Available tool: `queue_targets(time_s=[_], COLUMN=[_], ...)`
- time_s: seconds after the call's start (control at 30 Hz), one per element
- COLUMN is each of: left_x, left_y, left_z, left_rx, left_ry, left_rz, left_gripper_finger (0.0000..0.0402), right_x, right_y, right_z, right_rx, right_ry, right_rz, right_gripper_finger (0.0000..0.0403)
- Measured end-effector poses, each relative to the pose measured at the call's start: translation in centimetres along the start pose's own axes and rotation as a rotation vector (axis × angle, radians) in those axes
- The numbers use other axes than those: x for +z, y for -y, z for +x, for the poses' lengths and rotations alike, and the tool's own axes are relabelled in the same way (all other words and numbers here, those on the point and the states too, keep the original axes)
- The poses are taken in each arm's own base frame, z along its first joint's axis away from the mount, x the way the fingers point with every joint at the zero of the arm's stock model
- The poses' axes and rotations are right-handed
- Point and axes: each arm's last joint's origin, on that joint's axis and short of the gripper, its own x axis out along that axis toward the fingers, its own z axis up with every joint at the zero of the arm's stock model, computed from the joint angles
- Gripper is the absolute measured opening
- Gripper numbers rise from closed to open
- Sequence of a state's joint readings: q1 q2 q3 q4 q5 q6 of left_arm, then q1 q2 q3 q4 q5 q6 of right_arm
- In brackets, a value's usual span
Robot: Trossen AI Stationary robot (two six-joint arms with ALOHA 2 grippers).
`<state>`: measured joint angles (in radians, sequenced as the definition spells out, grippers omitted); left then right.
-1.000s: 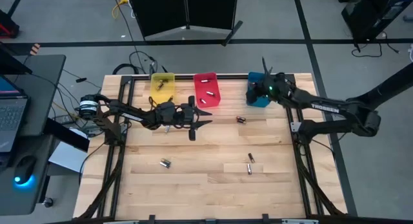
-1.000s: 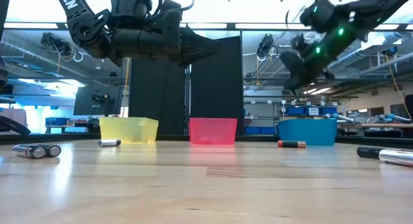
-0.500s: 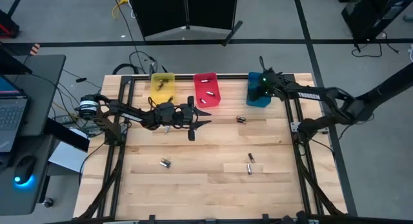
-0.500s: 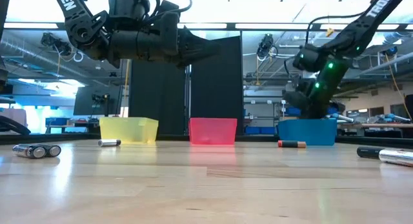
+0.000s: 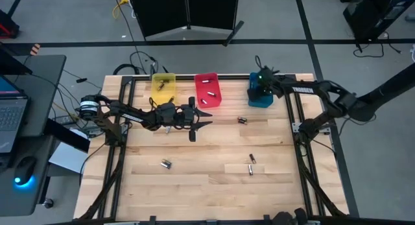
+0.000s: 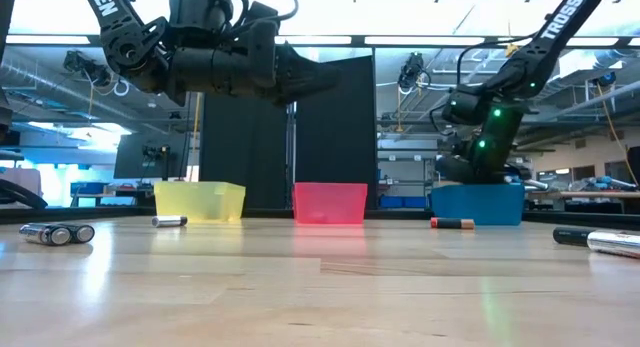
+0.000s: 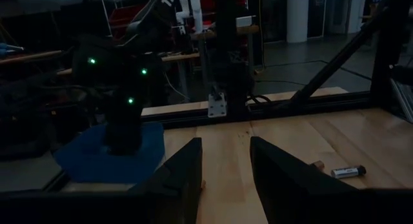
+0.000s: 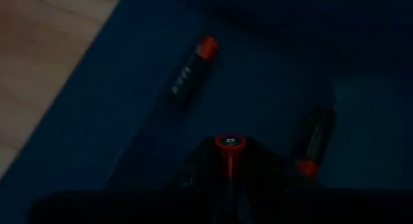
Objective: Sort batteries
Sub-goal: Put the left orange battery into the blue bin, then put the bottom left silver battery into the red bin
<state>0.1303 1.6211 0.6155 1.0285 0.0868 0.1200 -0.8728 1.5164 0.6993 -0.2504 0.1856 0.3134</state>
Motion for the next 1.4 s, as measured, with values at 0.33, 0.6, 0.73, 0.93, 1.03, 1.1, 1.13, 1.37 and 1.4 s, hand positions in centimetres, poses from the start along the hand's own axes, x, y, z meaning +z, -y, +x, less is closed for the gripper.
queue_targets(time_s=[0.33, 0.6, 0.73, 0.93, 1.03, 1.1, 1.13, 1.37, 1.4], left_x=[-0.1, -0.3, -0.5, 0.2, 0.9, 1.1, 1.3, 2.0, 2.2], left_y=[0.0, 0.1, 0.1, 0.5, 1.0, 1.5, 1.8, 3.8, 4.1], left_z=[0.0, 0.0, -0.1, -0.7, -1.4, -1.9, -2.3, -5.3, -5.8], left_rx=[-0.002, -0.007, -0.026, -0.052, -0.084, -0.114, -0.132, -0.255, -0.263], left_ry=[-0.013, -0.03, -0.064, -0.129, -0.173, -0.222, -0.256, -0.5, -0.54], left_rz=[-0.002, 0.001, 0.0, 0.045, 0.085, 0.115, 0.122, 0.118, 0.111], left_gripper_finger=[0.0137, 0.0137, 0.0132, 0.0115, 0.0101, 0.009, 0.0084, 0.0041, 0.0035], right_x=[2.6, 5.0, 3.7, -0.9, -3.7, -5.4, -6.2, -10.0, -10.2], right_y=[-0.5, -1.6, -3.2, -5.7, -7.1, -8.0, -8.5, -11.5, -11.9], right_z=[-2.2, -8.4, -11.9, -14.0, -13.6, -13.1, -13.0, -13.4, -13.6], right_rx=[0.006, 0.053, 0.131, 0.32, 0.437, 0.522, 0.568, 0.691, 0.697], right_ry=[0.027, 0.111, 0.192, 0.322, 0.375, 0.411, 0.431, 0.521, 0.529], right_rz=[-0.05, -0.2, -0.3, -0.362, -0.362, -0.362, -0.359, -0.396, -0.401], right_gripper_finger=[0.0193, 0.0167, 0.0079, 0.002, 0.0024, 0.0015, 0.0011, 0.0019, 0.002])
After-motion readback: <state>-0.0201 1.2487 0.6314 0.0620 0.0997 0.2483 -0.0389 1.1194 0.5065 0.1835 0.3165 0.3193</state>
